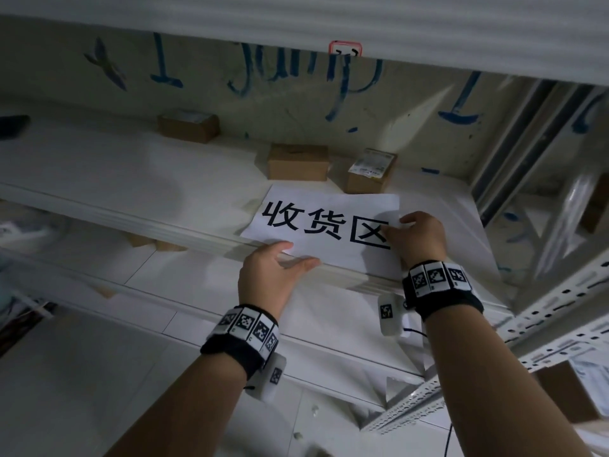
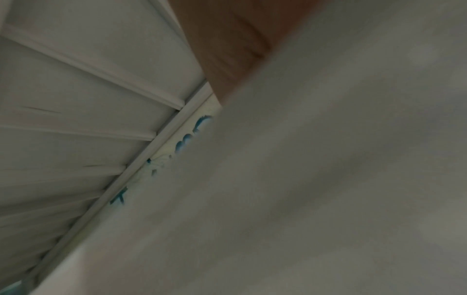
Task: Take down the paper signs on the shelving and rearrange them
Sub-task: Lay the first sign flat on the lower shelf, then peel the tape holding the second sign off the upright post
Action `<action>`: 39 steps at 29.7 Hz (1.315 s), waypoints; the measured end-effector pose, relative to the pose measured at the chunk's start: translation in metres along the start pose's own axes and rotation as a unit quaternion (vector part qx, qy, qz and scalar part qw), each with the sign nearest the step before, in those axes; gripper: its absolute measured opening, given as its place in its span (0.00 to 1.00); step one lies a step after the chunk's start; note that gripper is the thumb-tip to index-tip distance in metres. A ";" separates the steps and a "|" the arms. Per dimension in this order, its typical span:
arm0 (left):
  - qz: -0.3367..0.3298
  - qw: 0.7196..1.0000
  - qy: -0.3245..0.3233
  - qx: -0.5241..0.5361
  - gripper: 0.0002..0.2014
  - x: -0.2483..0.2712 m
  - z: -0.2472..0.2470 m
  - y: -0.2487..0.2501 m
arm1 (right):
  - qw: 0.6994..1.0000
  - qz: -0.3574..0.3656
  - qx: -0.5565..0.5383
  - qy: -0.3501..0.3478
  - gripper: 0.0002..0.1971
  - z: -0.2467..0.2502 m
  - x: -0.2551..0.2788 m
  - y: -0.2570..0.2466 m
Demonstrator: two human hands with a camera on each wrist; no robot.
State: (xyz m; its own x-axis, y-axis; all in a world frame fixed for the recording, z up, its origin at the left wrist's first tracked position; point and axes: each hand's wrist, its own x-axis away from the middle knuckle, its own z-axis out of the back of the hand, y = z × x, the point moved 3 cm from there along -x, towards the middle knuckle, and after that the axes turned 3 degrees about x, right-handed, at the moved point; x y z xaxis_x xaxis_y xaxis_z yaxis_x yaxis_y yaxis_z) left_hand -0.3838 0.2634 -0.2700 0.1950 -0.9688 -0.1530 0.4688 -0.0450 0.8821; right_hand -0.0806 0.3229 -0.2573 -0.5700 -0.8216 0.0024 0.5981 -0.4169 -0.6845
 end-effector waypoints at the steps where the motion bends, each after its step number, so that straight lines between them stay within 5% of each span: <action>1: 0.004 1.000 -0.006 -0.007 0.34 0.000 0.001 0.002 | 1.000 -0.001 0.001 0.000 0.21 0.001 0.002 -0.001; 9: -0.005 0.999 -0.040 -0.019 0.37 0.002 -0.002 0.002 | 1.000 0.014 0.005 0.011 0.20 0.016 0.039 0.002; 14: -0.014 0.996 -0.075 -0.040 0.38 0.008 0.003 0.008 | 1.000 -0.011 -0.023 0.014 0.45 0.024 0.079 -0.003; 17: -0.009 0.993 -0.105 -0.048 0.37 0.005 0.003 0.017 | 1.000 -0.010 0.015 -0.026 0.49 0.027 0.089 -0.018; 20: 0.006 0.985 -0.150 -0.082 0.36 0.001 0.008 0.027 | 0.995 0.000 0.067 -0.075 0.39 0.034 0.096 -0.028; 23: -0.007 0.965 -0.191 -0.178 0.46 0.008 0.009 0.052 | 0.995 0.041 0.064 -0.063 0.25 0.047 0.098 -0.036; 25: -0.048 0.958 -0.179 -0.218 0.45 0.020 0.007 0.079 | 0.994 0.064 0.063 -0.060 0.23 0.057 0.102 -0.040; 32: -0.187 0.957 -0.100 -0.196 0.16 0.072 -0.032 0.206 | 0.983 0.179 0.031 -0.040 0.11 0.141 0.124 -0.063; 39: -0.325 0.945 0.033 0.000 0.13 0.128 -0.058 0.312 | 0.950 0.291 -0.092 0.059 0.14 0.272 0.152 -0.065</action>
State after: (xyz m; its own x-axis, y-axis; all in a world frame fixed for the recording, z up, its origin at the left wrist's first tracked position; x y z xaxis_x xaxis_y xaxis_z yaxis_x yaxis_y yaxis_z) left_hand -0.1629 0.1395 -0.0400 -0.0796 -0.7194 -0.6901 0.5076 -0.6250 0.5930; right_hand -0.0529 0.1196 -0.0137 -0.2386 -0.8386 -0.4897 0.7286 0.1788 -0.6611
